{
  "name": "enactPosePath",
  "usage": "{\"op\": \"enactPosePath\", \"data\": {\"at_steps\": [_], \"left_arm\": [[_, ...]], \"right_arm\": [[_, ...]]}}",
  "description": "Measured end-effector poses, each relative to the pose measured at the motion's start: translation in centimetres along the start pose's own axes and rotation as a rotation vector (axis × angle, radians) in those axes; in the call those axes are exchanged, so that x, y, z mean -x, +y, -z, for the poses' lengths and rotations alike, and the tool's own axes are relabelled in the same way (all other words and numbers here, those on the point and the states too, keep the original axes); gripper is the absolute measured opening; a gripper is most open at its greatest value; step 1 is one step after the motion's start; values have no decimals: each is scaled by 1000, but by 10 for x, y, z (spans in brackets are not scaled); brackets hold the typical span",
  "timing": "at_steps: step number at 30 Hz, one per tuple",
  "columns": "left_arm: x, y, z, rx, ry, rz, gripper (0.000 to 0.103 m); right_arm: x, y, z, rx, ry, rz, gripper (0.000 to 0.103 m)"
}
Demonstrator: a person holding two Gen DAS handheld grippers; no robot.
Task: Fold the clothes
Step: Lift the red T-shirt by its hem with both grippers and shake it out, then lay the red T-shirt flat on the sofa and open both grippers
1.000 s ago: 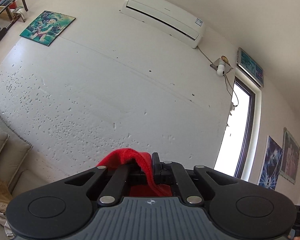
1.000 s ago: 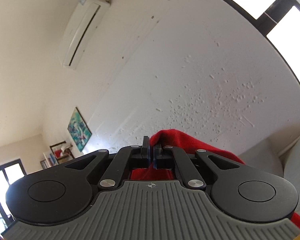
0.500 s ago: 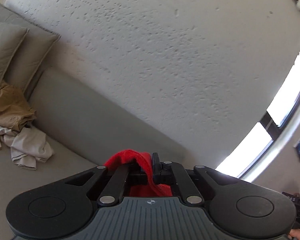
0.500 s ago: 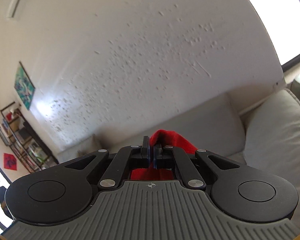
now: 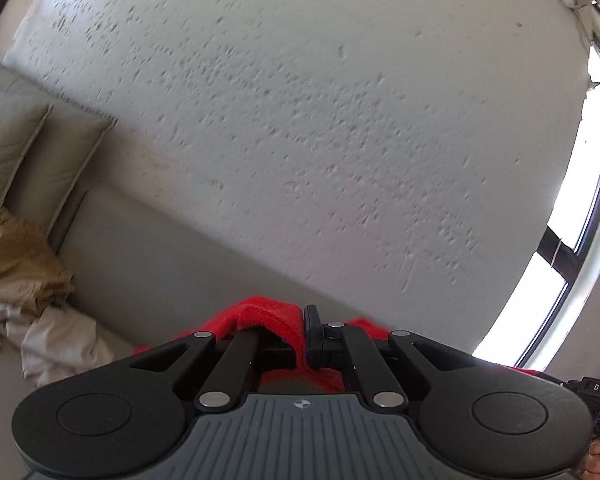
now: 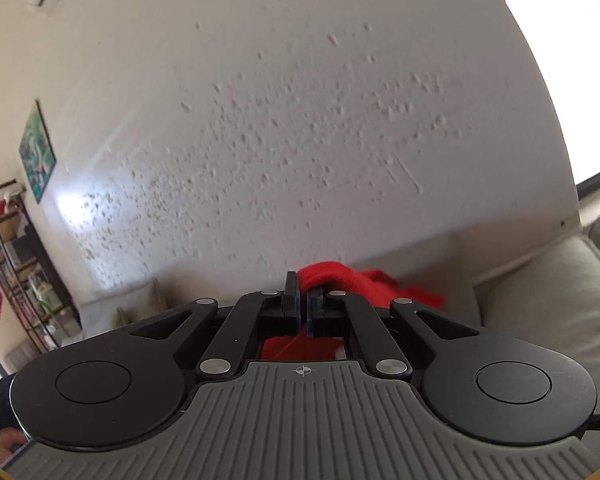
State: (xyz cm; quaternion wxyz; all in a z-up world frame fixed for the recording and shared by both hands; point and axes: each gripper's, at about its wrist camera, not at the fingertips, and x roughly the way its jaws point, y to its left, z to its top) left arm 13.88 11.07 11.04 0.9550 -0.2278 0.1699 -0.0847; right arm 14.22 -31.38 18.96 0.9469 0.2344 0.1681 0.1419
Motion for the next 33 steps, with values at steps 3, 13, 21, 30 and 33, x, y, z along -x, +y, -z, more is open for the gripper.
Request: {"op": "enactPosePath", "data": {"at_steps": [3,13,21,30,33], "left_arm": [[-14,44,64,80,123,-74,2],[16,121,162,244,321,-236,2],[57,103,168,178,316,-323,2],[57,88,187,46,458,-515,24],[70,73,183,-8,400,-563,36]], "right_arm": [[-31,-46,76,-123,178,56,2],[-33,-101,249,-269,447,201,2],[1,-94,245,-228,411,236,2],[24,-106,263,-225,494,270,5],[25,-111,271,-262,510,248,7]]}}
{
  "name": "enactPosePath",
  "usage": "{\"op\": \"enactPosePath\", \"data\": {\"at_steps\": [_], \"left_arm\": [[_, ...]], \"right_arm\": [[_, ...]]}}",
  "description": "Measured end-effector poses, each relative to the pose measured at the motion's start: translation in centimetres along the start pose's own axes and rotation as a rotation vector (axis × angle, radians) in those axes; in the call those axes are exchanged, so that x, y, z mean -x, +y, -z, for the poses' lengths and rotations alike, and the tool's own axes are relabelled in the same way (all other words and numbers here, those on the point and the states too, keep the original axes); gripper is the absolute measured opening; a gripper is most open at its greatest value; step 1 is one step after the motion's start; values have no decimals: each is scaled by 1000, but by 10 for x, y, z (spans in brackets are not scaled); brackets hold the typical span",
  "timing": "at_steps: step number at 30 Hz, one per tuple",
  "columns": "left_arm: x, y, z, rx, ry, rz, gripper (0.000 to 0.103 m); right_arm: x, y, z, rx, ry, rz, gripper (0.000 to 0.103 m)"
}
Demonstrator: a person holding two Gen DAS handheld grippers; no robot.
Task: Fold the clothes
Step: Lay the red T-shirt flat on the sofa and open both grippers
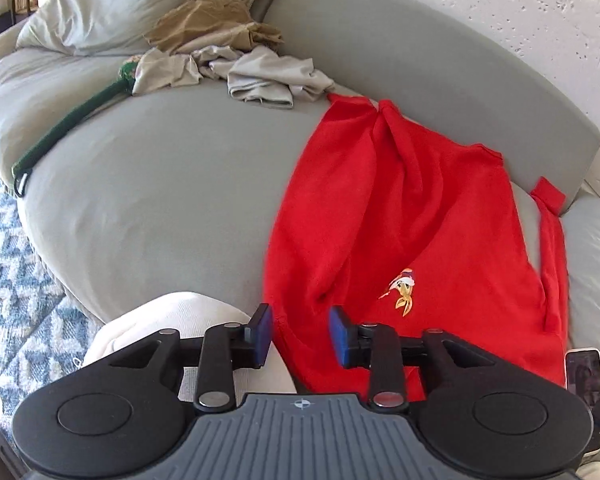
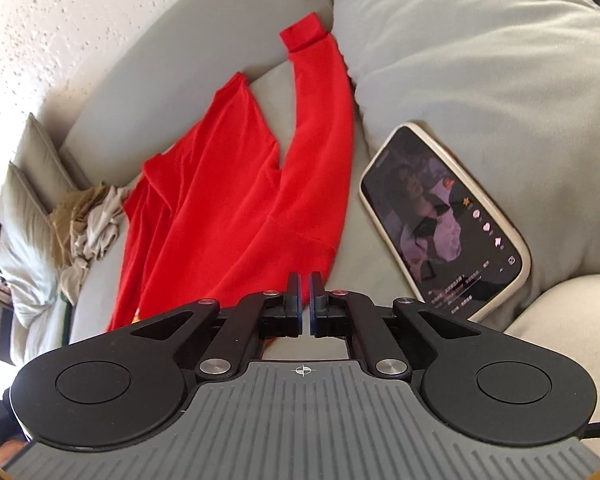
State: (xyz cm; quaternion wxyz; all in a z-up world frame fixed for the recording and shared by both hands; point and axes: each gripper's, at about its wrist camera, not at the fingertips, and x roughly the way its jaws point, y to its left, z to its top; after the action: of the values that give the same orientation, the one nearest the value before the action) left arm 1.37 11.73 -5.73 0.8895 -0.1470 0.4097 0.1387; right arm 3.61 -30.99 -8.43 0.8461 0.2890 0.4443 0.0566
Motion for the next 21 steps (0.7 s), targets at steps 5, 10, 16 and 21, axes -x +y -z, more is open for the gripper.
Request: {"op": "enactPosePath", "data": {"at_steps": [5,10,16,21], "left_arm": [[18,-23,6,-88,-94,80,38],[0,-46,22,-129,15,230,39],[-11,-61,34,-172,68,265,39],[-11,-63,40,-193,89,267,39]], "right_arm": [[-18,-8,1,-37,30,-32,37],[-52,-19,-2,-98,34,-44,44],[-82,-22,-2,-64,3,-52,35],[-73,-13,-2,10,-34,7,2]]}}
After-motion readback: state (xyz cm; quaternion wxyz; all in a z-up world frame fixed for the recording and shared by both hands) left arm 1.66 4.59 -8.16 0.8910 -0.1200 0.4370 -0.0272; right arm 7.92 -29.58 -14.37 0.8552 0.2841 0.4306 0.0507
